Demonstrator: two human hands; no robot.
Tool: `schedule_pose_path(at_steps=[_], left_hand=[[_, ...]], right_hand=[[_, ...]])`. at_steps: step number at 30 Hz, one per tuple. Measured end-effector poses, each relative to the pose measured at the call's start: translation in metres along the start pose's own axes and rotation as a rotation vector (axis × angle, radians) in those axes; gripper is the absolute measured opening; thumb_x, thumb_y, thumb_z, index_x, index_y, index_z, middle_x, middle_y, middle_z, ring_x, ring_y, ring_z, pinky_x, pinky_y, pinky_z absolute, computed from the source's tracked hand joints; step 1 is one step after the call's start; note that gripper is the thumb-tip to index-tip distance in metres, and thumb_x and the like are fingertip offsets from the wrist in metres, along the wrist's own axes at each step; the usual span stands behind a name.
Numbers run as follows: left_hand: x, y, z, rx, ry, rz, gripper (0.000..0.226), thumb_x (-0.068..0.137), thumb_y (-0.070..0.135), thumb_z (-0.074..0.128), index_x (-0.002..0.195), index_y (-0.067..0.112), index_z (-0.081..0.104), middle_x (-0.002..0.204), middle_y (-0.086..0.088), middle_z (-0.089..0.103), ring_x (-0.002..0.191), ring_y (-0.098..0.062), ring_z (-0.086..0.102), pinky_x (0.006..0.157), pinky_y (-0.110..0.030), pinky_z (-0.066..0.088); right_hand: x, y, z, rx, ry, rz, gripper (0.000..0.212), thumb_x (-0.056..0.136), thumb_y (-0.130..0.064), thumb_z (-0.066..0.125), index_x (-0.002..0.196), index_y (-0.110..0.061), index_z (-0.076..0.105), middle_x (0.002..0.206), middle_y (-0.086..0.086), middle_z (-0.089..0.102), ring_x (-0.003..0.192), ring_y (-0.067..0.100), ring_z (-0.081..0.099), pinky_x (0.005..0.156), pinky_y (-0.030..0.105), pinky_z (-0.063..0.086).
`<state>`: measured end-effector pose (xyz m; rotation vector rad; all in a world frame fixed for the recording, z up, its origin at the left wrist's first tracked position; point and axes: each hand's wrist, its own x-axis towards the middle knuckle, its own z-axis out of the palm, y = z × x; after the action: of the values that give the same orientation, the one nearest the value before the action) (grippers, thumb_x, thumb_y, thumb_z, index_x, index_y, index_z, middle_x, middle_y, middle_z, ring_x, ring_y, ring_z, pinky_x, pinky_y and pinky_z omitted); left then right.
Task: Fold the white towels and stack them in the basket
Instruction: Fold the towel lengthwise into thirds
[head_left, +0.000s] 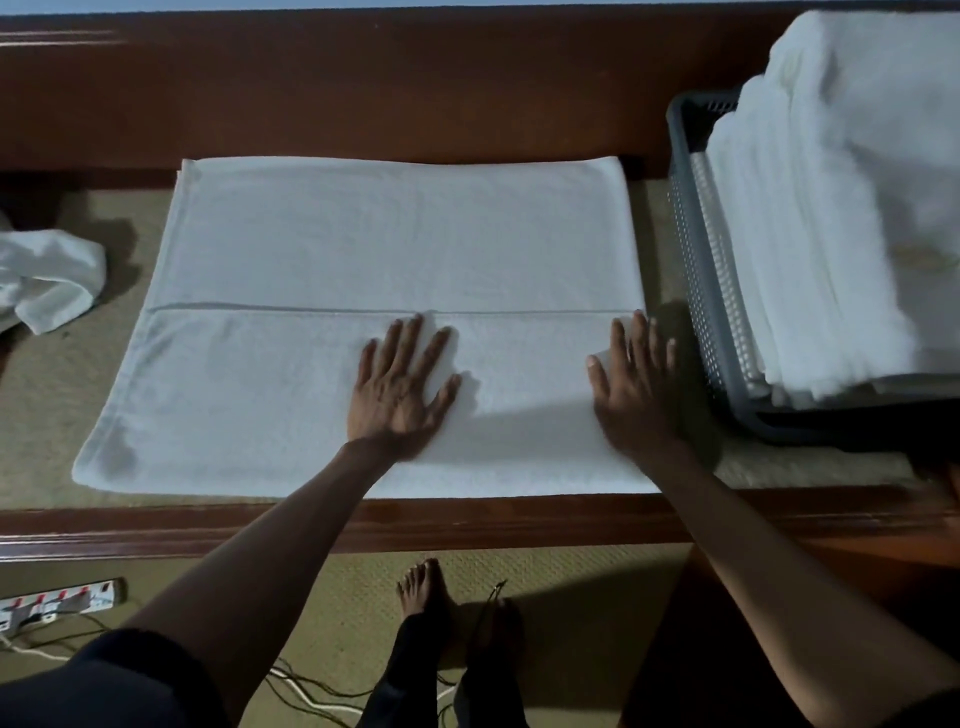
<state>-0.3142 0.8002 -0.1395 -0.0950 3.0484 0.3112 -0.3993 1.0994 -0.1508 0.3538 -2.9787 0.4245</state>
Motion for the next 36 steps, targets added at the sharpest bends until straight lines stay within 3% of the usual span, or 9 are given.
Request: schedule_pose_path(at_steps=[4,9,16,20,26,30,33,36], left_hand=[[0.001,-0.001,0.003,-0.002,0.006,-0.011,0.066,0.105,0.065,0.020,0.163,0.041,0.000,0.172,0.000,-0.007,0.159,-0.022,-0.007,0.128,-0.052,0.004],[0.003,-0.009,0.009,-0.031,-0.007,-0.013,0.062,0.107,0.060,0.020,0.163,0.041,0.000,0.172,0.001,-0.007,0.158,-0.020,-0.009,0.128,-0.051,0.004],[-0.017,-0.072,-0.002,-0.051,-0.039,0.017,0.060,0.107,0.060,0.018,0.162,0.045,-0.001,0.172,0.005,-0.006,0.158,-0.019,-0.010,0.128,-0.047,-0.001],[-0.029,-0.138,-0.016,-0.065,-0.035,-0.069,0.058,0.107,0.061,0.018,0.161,0.048,-0.002,0.172,0.007,-0.007,0.158,-0.019,-0.008,0.127,-0.050,0.001],[-0.039,-0.235,-0.037,-0.023,0.025,-0.241,0.059,0.106,0.062,0.014,0.162,0.045,0.003,0.172,0.001,0.006,0.159,-0.026,0.006,0.125,-0.053,0.005],[-0.042,-0.261,-0.045,-0.036,0.035,-0.306,0.062,0.105,0.063,0.009,0.163,0.042,0.000,0.172,-0.002,0.007,0.159,-0.026,0.006,0.126,-0.051,0.007],[-0.038,-0.257,-0.048,-0.083,0.073,-0.347,0.064,0.105,0.062,0.015,0.163,0.035,0.013,0.171,-0.003,0.015,0.158,-0.026,0.011,0.126,-0.050,0.008],[-0.018,-0.243,-0.055,-0.150,0.180,-0.450,0.061,0.100,0.056,0.033,0.151,0.021,0.041,0.158,-0.007,0.041,0.147,-0.033,0.030,0.120,-0.061,0.018]], right_hand=[[-0.009,-0.065,0.007,0.117,0.079,-0.112,0.062,0.107,-0.040,0.036,0.158,-0.005,0.029,0.167,0.019,0.016,0.156,0.033,0.012,0.126,0.052,0.010],[-0.024,-0.146,0.048,0.369,0.291,-0.131,0.047,0.104,-0.018,0.056,0.143,0.007,0.049,0.153,0.028,0.041,0.146,0.038,0.038,0.114,0.053,0.039],[-0.007,-0.160,0.070,0.162,0.195,0.023,0.044,0.107,-0.026,0.044,0.148,-0.011,0.050,0.158,0.016,0.041,0.148,0.031,0.037,0.119,0.051,0.029],[-0.009,-0.165,0.063,0.095,0.186,0.021,0.048,0.108,-0.036,0.042,0.151,-0.013,0.046,0.159,0.013,0.040,0.150,0.030,0.032,0.120,0.048,0.026],[-0.004,-0.170,0.055,0.054,0.096,0.069,0.047,0.107,-0.035,0.038,0.149,-0.015,0.044,0.159,0.010,0.038,0.150,0.029,0.030,0.120,0.049,0.026],[-0.001,-0.169,0.054,-0.018,0.049,0.072,0.048,0.107,-0.036,0.032,0.149,-0.015,0.041,0.159,0.008,0.036,0.149,0.026,0.029,0.119,0.046,0.025],[0.003,-0.173,0.053,-0.040,0.065,0.076,0.045,0.107,-0.035,0.035,0.145,-0.015,0.046,0.154,0.008,0.043,0.144,0.026,0.037,0.114,0.044,0.030],[0.023,-0.176,0.045,0.012,0.181,0.121,0.029,0.102,-0.030,0.047,0.120,-0.012,0.061,0.126,0.010,0.061,0.117,0.034,0.055,0.092,0.044,0.043]])
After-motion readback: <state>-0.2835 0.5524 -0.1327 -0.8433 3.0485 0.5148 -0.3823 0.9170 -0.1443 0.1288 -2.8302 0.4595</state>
